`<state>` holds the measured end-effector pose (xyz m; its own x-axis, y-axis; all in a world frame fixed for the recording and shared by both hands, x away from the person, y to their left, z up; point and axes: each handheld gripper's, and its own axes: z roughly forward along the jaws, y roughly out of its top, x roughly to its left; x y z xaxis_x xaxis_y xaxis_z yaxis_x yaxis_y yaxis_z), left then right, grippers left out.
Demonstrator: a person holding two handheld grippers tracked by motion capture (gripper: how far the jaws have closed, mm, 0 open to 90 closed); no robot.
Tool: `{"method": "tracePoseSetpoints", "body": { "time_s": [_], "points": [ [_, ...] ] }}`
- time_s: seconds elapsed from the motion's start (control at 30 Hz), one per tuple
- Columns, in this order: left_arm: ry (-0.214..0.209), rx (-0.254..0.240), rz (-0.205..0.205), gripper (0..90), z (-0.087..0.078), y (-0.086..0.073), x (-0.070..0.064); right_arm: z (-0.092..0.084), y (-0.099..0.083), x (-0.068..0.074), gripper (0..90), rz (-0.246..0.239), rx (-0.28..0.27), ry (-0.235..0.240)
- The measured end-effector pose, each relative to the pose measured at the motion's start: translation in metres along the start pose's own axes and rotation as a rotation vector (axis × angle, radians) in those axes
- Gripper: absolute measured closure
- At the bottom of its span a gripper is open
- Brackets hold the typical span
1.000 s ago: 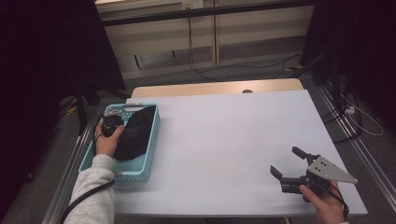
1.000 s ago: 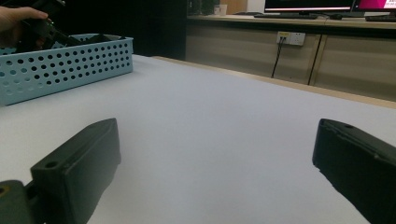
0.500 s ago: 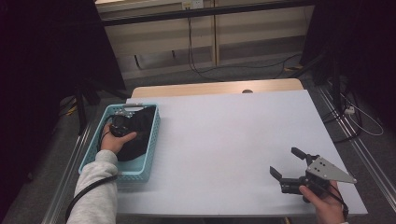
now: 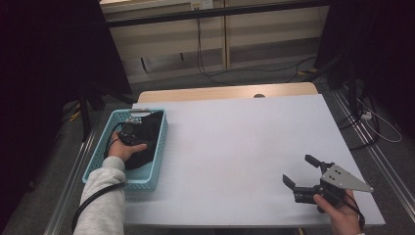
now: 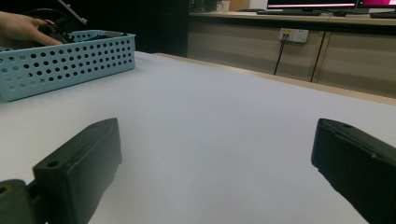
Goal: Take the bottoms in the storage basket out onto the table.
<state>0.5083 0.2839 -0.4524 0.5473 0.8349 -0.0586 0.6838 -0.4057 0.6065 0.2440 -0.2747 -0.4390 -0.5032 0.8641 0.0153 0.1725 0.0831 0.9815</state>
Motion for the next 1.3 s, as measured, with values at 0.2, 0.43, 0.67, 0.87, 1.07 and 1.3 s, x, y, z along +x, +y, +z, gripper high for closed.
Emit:
{"method": "tracePoseSetpoints", "body": {
  "time_s": [0.2,0.43,0.67,0.87,1.07,1.3],
  "points": [
    [-0.01,-0.015,0.01,9.5,-0.003,0.0,0.001,0.0,-0.001,0.0,1.5,0.005,0.0,0.003],
    [-0.024,-0.044,-0.058,39.3,-0.007,0.001,-0.006,0.001,-0.001,-0.001,1.5,0.012,0.003,0.004],
    [-0.042,0.004,-0.098,55.5,-0.01,0.005,-0.011,0.001,-0.001,-0.001,1.5,0.013,0.004,0.006],
    [-0.038,0.027,-0.145,61.4,-0.011,0.008,-0.014,0.002,-0.003,-0.002,1.5,0.019,0.011,0.008],
    [-0.073,0.029,-0.198,63.7,-0.014,0.008,-0.009,0.002,-0.003,-0.001,1.5,0.009,0.013,0.018],
    [-0.065,0.027,-0.208,65.9,-0.027,0.012,-0.004,0.003,-0.004,-0.002,1.5,0.014,0.017,0.025]
  ]
}}
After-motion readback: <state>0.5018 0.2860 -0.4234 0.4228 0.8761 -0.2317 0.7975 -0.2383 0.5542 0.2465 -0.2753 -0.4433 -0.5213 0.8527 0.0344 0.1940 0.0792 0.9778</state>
